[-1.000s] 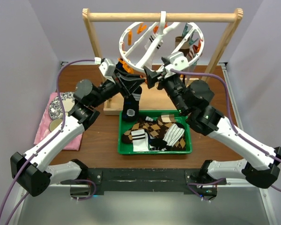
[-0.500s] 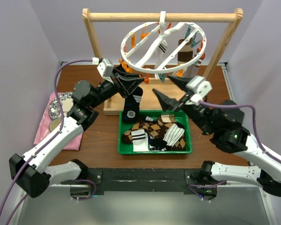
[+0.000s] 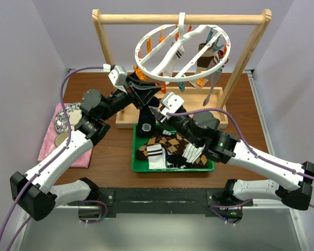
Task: Clip the socks to the hanger
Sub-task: Open the clamp at the hanger.
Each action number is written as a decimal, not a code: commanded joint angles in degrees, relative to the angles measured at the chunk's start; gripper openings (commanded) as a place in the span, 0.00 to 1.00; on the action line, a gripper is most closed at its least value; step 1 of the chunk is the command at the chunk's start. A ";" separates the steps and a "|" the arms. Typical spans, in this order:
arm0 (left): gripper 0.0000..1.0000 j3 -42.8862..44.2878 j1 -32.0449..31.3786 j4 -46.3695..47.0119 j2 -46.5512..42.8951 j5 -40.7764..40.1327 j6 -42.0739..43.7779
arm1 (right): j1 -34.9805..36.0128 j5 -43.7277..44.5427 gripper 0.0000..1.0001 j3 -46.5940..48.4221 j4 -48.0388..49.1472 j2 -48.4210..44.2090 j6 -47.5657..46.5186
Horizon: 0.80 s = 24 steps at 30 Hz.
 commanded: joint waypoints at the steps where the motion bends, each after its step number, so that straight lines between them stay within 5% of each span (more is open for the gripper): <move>1: 0.23 2.45 -0.23 0.40 -1.64 -0.71 0.82 | -1.52 4.92 0.48 -1.68 12.28 -1.01 -3.35; 12: 0.23 2.97 -0.06 0.14 -1.64 -1.07 0.64 | -7.50 -1.93 0.45 -2.74 16.51 -0.22 -0.37; 24: 0.23 2.80 -0.06 -0.30 -1.99 -1.24 0.29 | -8.73 0.87 0.44 -4.41 17.30 0.40 -2.21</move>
